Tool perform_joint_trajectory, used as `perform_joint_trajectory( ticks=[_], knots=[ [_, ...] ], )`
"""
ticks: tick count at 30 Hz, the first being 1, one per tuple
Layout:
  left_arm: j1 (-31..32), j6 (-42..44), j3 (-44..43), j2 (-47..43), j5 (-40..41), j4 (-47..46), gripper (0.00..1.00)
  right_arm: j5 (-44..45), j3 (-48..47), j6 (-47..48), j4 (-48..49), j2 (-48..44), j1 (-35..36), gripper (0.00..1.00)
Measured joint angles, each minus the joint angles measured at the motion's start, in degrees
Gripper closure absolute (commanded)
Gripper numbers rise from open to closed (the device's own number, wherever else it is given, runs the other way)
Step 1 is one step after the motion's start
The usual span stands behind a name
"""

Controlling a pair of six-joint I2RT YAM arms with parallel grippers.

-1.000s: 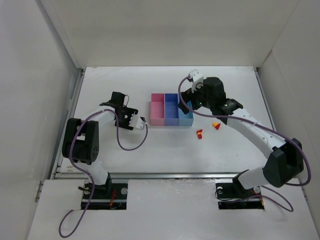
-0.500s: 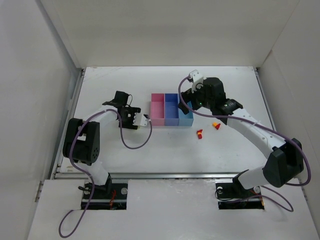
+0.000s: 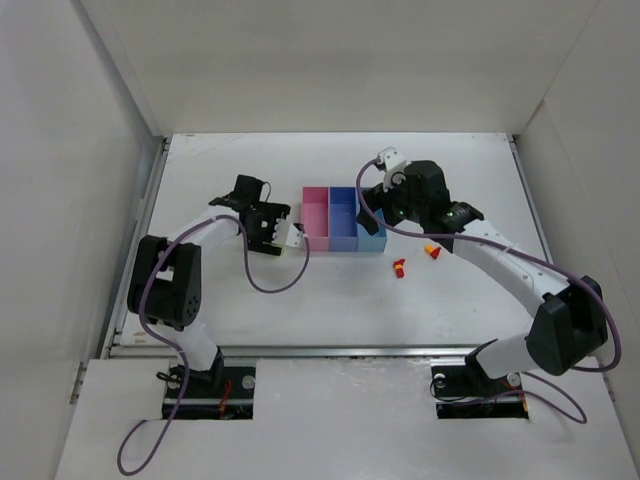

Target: Sort the legos into containers by color

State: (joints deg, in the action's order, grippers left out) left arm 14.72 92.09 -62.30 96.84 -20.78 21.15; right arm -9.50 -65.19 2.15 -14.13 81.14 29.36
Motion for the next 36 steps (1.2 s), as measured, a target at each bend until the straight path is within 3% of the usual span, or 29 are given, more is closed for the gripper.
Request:
perform_joint_trajectory(
  ticks=[12, 14, 21, 28, 32, 34, 36],
  knots=[
    [4.5, 12.6, 5.1, -1.4, 2.6, 0.2, 0.24, -0.3, 0.5, -0.6, -0.4, -0.1, 0.0, 0.00],
    [4.9, 13.3, 5.2, -1.4, 3.2, 0.0, 0.28, -0.5, 0.5, -0.7, -0.4, -0.1, 0.0, 0.00],
    [6.0, 13.9, 5.2, -1.4, 3.5, -0.3, 0.51, -0.9, 1.5, -0.7, -0.5, -0.1, 0.0, 0.00],
    [6.7, 12.8, 5.2, -1.3, 4.7, -1.2, 0.62, -1.0, 1.6, -1.0, -0.4, -0.1, 0.0, 0.00],
    [6.8, 10.6, 4.8, -1.3, 4.7, -1.3, 0.79, -1.0, 1.6, -1.1, -0.4, -0.1, 0.0, 0.00],
    [7.0, 8.3, 4.2, -1.1, 4.6, -0.6, 1.00, -1.1, 1.6, -1.1, -0.4, -0.1, 0.0, 0.00],
    [7.1, 5.2, 2.7, -0.5, 4.0, 0.6, 1.00, -1.4, 1.6, -1.1, -0.4, -0.1, 0.0, 0.00]
  ],
)
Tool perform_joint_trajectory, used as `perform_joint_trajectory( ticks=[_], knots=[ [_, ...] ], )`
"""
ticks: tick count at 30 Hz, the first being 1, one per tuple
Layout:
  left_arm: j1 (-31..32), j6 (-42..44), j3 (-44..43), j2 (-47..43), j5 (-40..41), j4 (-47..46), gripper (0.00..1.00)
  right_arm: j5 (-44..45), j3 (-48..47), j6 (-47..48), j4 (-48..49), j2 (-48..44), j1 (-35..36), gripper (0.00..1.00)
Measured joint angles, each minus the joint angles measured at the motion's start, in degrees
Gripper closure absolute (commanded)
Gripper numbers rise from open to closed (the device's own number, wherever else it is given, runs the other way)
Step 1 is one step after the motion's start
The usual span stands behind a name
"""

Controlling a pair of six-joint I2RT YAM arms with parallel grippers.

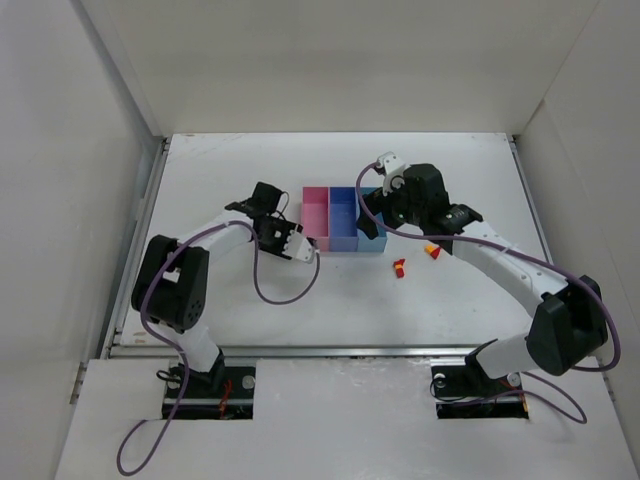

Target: Sort the legos into containers by color

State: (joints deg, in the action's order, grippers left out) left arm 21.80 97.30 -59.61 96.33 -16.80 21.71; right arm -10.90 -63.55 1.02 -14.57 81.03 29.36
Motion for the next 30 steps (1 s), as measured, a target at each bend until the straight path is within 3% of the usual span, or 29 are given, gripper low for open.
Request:
perform_joint_trajectory(
  ticks=[9, 19, 30],
  knots=[
    [-2.5, -17.2, -7.8, 2.9, -6.3, 6.0, 1.00, -0.6, 0.0, -1.1, 0.0, 0.0, 0.0, 0.00],
    [-6.4, -29.3, -12.5, 1.5, -10.8, 10.8, 1.00, -1.4, 0.2, -5.4, 0.7, -4.2, 0.0, 0.00],
    [-6.2, -36.8, -35.1, -4.4, -23.1, 22.0, 1.00, -11.4, -5.3, -3.7, 3.4, -6.4, 0.4, 0.00]
  ],
)
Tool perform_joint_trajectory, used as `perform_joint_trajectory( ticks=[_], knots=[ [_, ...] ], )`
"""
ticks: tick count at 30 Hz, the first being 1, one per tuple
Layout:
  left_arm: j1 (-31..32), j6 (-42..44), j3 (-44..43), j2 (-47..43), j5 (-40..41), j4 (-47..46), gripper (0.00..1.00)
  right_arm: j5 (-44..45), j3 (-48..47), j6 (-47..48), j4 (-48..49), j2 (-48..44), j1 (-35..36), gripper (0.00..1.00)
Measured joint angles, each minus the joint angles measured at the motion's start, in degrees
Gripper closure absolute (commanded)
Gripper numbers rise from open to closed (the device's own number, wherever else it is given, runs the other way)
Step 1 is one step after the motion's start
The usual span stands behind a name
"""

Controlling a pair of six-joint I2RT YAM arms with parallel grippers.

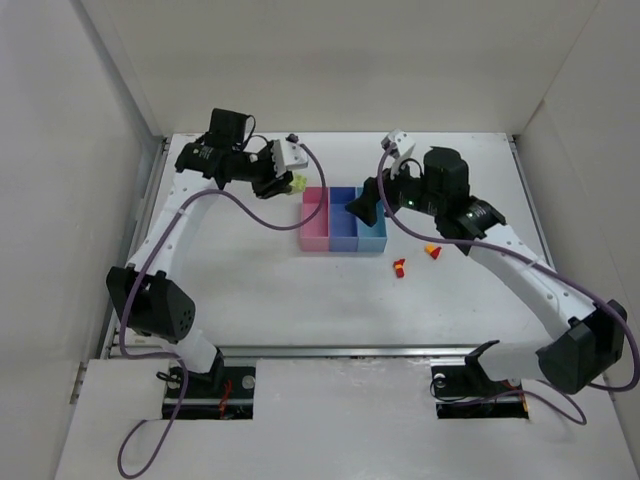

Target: Sort the legos into containers by color

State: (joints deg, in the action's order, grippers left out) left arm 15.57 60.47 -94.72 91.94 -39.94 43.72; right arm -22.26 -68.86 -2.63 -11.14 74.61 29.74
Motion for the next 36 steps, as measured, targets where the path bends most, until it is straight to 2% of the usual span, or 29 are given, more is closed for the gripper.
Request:
perform_joint_trajectory(
  ticks=[4, 10, 15, 20, 22, 23, 29, 32, 33, 35, 36],
  knots=[
    [1.4, -1.6, -4.2, -0.7, -5.1, 3.1, 1.00, -3.0, -2.5, 1.2, 1.8, 1.4, 2.0, 0.00],
    [4.2, -5.0, -5.8, -0.8, -12.1, 6.7, 1.00, -7.0, -3.2, 1.4, 7.6, 2.2, 3.3, 0.13],
    [5.8, -6.8, -6.6, -0.8, -14.4, 7.3, 1.00, -8.9, -4.5, 1.7, 9.5, 4.9, 3.8, 0.24],
    [7.0, -7.9, -6.6, -0.8, -15.7, 7.6, 1.00, -10.8, -4.7, 1.8, 9.9, 7.4, 4.6, 0.20],
    [7.4, -8.2, -6.6, -0.8, -15.8, 7.6, 1.00, -11.2, -4.7, 1.8, 9.9, 7.6, 4.9, 0.25],
    [7.6, -8.5, -6.6, -0.8, -15.9, 7.6, 1.00, -11.3, -4.7, 1.8, 9.9, 7.6, 4.9, 0.31],
    [7.6, -9.9, -6.6, -0.8, -15.0, 6.9, 1.00, -12.2, -5.0, 1.8, 10.0, 7.6, 4.9, 0.55],
    [7.5, -10.4, -6.6, -0.8, -14.7, 7.2, 1.00, -12.7, -5.0, 2.3, 10.0, 7.6, 5.2, 0.76],
    [7.5, -10.4, -6.6, -0.8, -14.7, 7.1, 1.00, -12.7, -5.0, 2.5, 10.0, 7.6, 5.2, 0.89],
    [7.6, -10.8, -6.6, -0.8, -14.4, 7.1, 1.00, -12.7, -4.9, 2.6, 10.0, 7.6, 5.2, 1.00],
    [7.6, -11.0, -6.6, -0.8, -14.2, 7.1, 1.00, -12.6, -4.9, 2.6, 10.0, 7.6, 5.2, 1.00]
  ],
)
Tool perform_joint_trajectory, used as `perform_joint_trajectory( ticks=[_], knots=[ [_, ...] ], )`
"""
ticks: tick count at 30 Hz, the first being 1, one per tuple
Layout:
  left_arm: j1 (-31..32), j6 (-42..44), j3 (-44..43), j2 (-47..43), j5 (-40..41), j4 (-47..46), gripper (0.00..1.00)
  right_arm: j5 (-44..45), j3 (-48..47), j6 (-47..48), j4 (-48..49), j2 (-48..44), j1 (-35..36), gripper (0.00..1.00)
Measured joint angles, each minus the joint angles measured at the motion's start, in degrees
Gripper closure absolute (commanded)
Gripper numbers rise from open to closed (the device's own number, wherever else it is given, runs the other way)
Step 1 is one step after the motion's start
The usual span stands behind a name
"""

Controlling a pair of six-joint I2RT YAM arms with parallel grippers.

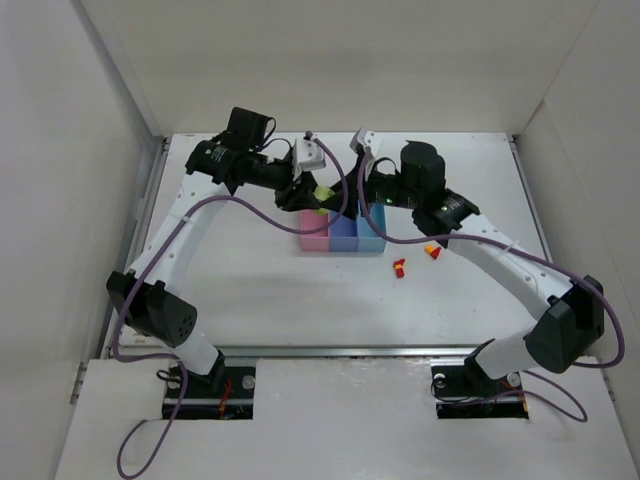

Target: Sort the legos into containers by color

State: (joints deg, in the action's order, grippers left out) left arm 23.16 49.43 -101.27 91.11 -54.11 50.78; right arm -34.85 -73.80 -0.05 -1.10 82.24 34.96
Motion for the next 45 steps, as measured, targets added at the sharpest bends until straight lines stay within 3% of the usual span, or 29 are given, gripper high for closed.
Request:
perform_joint_trajectory(
  ticks=[24, 27, 30, 40, 45],
  knots=[
    [1.5, 0.4, 8.4, 0.3, 2.7, -4.9, 1.00, 7.4, 6.3, -2.6, -0.6, -1.9, 1.1, 1.00],
    [1.6, 0.9, 9.1, 0.3, 3.1, -4.9, 0.94, 7.3, 6.4, -3.5, -0.4, -1.9, 1.0, 1.00],
    [1.1, 1.6, 10.2, 0.3, 5.7, -3.4, 0.76, 7.2, 6.4, -5.9, 2.1, -1.9, 0.1, 1.00],
    [0.3, 3.0, 11.1, 0.6, 7.3, -2.2, 0.78, 7.8, 6.4, -8.5, 4.3, -2.0, -0.7, 1.00],
    [0.3, 3.2, 16.3, 0.1, 9.5, -3.4, 0.78, 13.1, 8.1, -8.6, 3.8, -3.6, -1.6, 1.00]
  ],
)
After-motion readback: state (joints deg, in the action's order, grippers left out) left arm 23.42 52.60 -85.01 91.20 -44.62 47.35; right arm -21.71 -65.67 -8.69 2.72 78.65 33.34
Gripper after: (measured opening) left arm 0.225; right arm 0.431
